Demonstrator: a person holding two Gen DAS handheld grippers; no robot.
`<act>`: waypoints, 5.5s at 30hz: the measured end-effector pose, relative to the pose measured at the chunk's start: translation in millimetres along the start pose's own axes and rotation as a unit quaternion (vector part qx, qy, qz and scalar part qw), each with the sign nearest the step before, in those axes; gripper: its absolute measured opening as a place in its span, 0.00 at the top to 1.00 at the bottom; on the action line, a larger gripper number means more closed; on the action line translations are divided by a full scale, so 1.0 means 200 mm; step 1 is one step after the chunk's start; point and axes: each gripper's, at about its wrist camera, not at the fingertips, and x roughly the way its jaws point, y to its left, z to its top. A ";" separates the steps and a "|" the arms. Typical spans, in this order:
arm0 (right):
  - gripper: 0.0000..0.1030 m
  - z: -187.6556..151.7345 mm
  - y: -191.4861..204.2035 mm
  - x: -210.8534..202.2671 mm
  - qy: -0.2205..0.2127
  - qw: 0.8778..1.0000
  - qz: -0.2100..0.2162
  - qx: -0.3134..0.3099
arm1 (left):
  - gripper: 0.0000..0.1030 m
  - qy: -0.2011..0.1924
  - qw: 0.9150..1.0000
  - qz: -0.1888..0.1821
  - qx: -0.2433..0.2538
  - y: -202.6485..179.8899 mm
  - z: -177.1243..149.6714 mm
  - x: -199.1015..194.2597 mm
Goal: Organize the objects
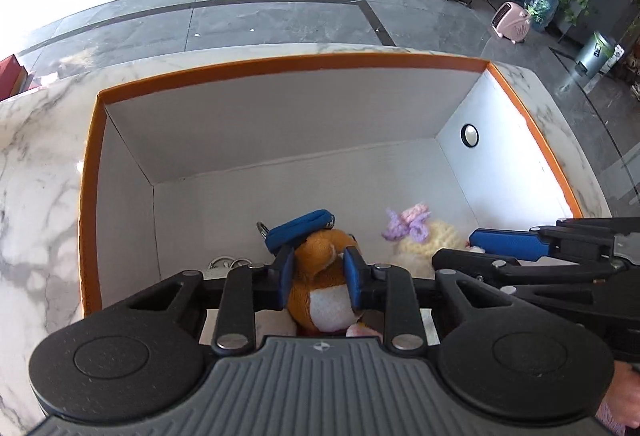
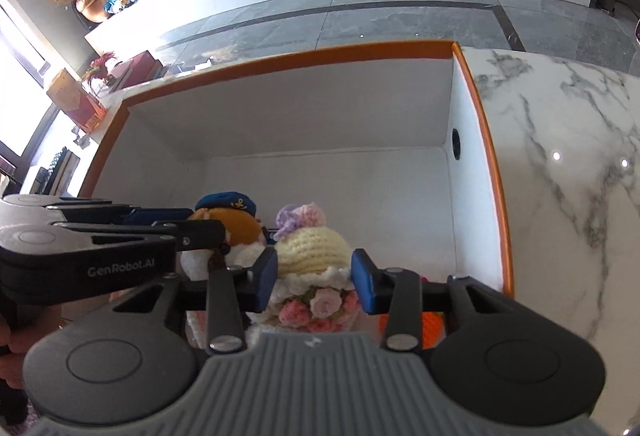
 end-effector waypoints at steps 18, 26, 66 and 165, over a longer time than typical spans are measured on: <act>0.63 -0.13 0.09 -0.08 -0.009 1.000 -0.005 -0.013 | 0.69 -0.029 0.999 0.011 0.007 -0.02 -0.15 -0.15; 0.61 -0.21 0.06 -0.50 -0.098 0.995 0.013 -0.011 | 0.64 -0.121 0.992 -0.010 0.034 -0.20 -0.24 -0.50; 0.64 -0.79 -0.40 -0.52 -0.051 0.990 -0.083 0.106 | 0.40 0.004 0.985 -0.094 -0.143 -0.58 -0.62 0.10; 0.64 -0.84 -0.55 -0.67 -0.085 0.976 -0.080 0.182 | 0.74 -0.053 0.994 -0.093 0.020 -0.84 -0.61 -0.33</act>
